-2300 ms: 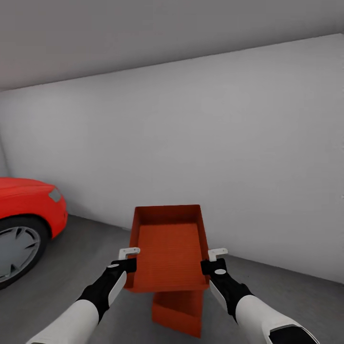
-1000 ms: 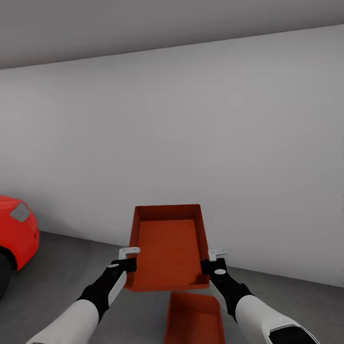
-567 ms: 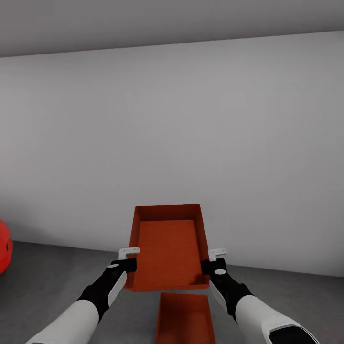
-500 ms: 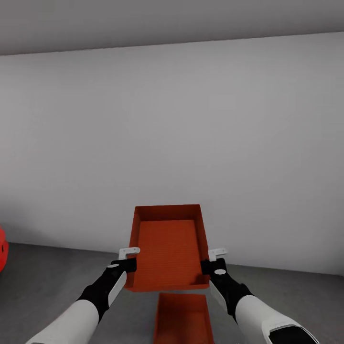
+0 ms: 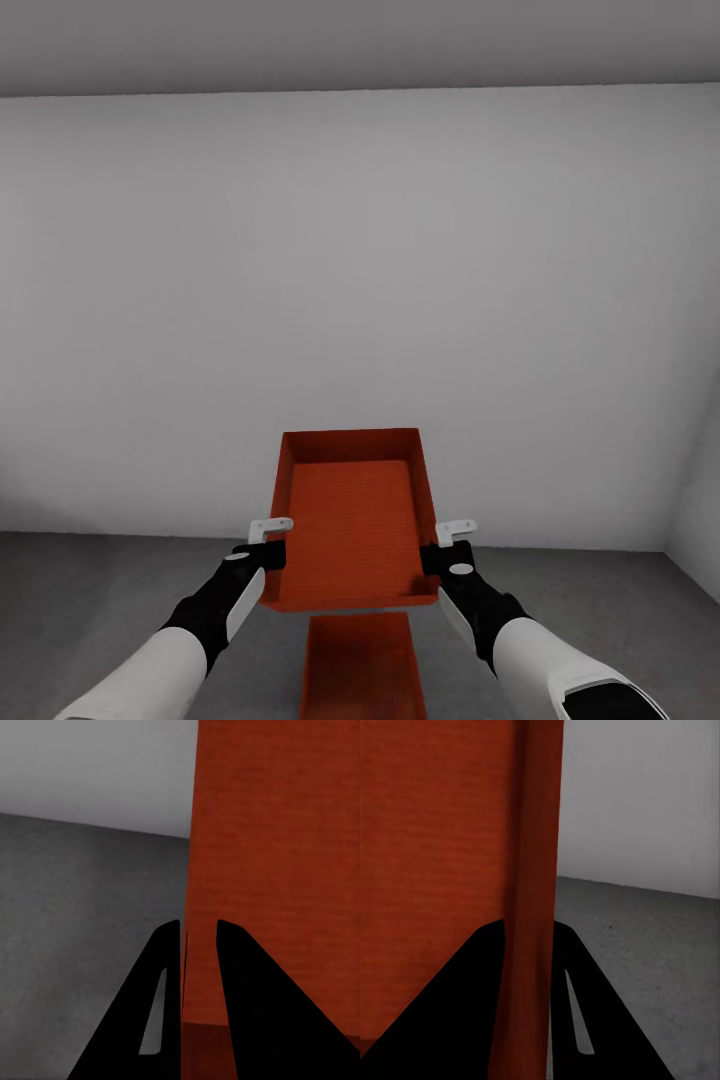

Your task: Move the two storage containers from the living room to the garage. In the garage, place one container on the floor and stack the other container on top of it (either order is fine).

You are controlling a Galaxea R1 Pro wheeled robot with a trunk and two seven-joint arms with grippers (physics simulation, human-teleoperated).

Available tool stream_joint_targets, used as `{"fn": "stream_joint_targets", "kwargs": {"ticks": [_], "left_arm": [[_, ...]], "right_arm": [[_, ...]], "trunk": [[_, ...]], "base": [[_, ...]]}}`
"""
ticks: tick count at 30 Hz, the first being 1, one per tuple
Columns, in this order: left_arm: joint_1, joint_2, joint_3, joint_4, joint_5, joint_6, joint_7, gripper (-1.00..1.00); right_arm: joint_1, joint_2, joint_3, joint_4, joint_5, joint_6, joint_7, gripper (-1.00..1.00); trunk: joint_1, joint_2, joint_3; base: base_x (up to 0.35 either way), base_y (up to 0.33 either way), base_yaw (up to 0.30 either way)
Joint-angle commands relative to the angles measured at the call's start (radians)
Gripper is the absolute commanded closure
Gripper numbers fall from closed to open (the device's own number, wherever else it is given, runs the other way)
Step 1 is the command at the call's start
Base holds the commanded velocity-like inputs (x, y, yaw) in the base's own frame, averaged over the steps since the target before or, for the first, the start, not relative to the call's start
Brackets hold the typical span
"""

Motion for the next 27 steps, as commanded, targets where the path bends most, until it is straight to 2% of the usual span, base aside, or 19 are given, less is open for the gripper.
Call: {"fn": "stream_joint_targets", "kwargs": {"ticks": [1,17,27], "left_arm": [[-0.001,0.002,0.006,-0.031,-0.011,-0.030,0.015,1.00],[0.000,0.002,0.007,-0.030,-0.010,-0.028,0.014,1.00],[-0.001,0.002,0.006,-0.030,-0.010,-0.028,0.015,1.00]], "right_arm": [[0.000,-0.001,-0.019,0.003,0.002,0.002,-0.047,1.00],[0.000,-0.001,-0.019,0.003,0.002,0.007,-0.047,1.00],[0.000,-0.001,-0.019,0.003,0.002,0.012,-0.048,1.00]], "trunk": [[0.000,-0.001,-0.001],[0.000,-0.001,-0.001],[0.000,-0.001,-0.015]], "base": [[0.000,0.000,-0.007],[0.000,0.000,-0.001],[0.000,0.000,0.000]]}}
